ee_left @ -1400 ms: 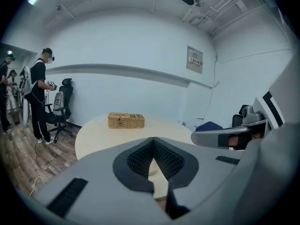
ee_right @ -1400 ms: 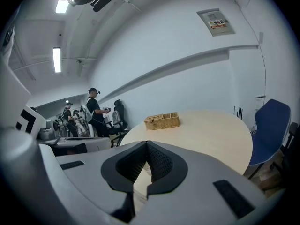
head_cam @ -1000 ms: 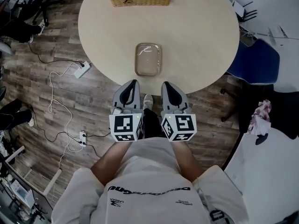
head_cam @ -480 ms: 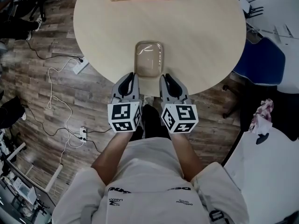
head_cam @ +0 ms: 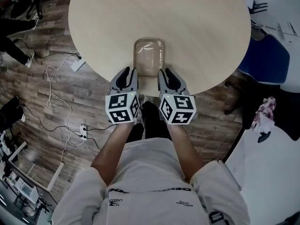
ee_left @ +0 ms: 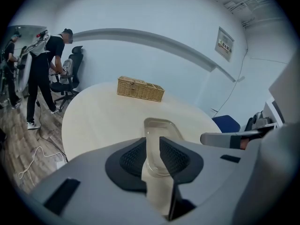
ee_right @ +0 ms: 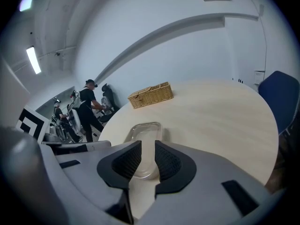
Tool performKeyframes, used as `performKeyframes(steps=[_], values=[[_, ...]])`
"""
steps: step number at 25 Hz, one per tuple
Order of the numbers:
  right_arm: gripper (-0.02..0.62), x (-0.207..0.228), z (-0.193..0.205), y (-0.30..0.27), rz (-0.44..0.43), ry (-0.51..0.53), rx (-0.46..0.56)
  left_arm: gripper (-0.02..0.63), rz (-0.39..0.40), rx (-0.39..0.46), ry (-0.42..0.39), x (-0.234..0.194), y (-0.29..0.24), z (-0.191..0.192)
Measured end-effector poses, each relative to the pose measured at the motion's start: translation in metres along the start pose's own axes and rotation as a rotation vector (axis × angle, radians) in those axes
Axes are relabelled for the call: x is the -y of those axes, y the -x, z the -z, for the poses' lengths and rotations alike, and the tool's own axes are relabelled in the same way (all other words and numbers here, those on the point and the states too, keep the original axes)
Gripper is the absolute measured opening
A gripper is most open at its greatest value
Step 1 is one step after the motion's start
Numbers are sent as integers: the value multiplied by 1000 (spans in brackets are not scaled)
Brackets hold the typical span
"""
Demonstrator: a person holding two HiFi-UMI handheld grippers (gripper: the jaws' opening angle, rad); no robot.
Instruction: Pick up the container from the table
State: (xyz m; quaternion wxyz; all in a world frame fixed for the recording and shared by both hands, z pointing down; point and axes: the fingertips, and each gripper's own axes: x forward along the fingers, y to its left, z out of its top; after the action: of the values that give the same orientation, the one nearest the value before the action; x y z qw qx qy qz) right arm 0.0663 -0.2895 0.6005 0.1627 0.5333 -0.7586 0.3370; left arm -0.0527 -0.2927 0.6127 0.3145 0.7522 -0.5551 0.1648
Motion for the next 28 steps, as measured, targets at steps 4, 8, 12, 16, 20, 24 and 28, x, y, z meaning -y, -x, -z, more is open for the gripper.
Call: performKeyframes(steps=[4,8,12,16,20,24,28], values=[[101,4,5,-12,17,-7,-18,100,-1,-18,14,-7,-12,6],[101,14,8,-22,29,-16,-33,100,-4,-28,16,-8,-22,9],[101,18,9,-34,38,-16,-43,98,-9,-36,17,-12,-32,12],[101,22,5,-42,40,-17,-39,98,-16,-36,19,-16,-40,10],[101,26,3,-49,43,-22,-40,97,-25,-37,3,-20,-48,7],[101,31,7,-55,47,-31,-56,91,-18,-44,5,-20,-53,9],[98,32,12,-58,46,-33,-67,78,7,-56,28,-17,-58,14]])
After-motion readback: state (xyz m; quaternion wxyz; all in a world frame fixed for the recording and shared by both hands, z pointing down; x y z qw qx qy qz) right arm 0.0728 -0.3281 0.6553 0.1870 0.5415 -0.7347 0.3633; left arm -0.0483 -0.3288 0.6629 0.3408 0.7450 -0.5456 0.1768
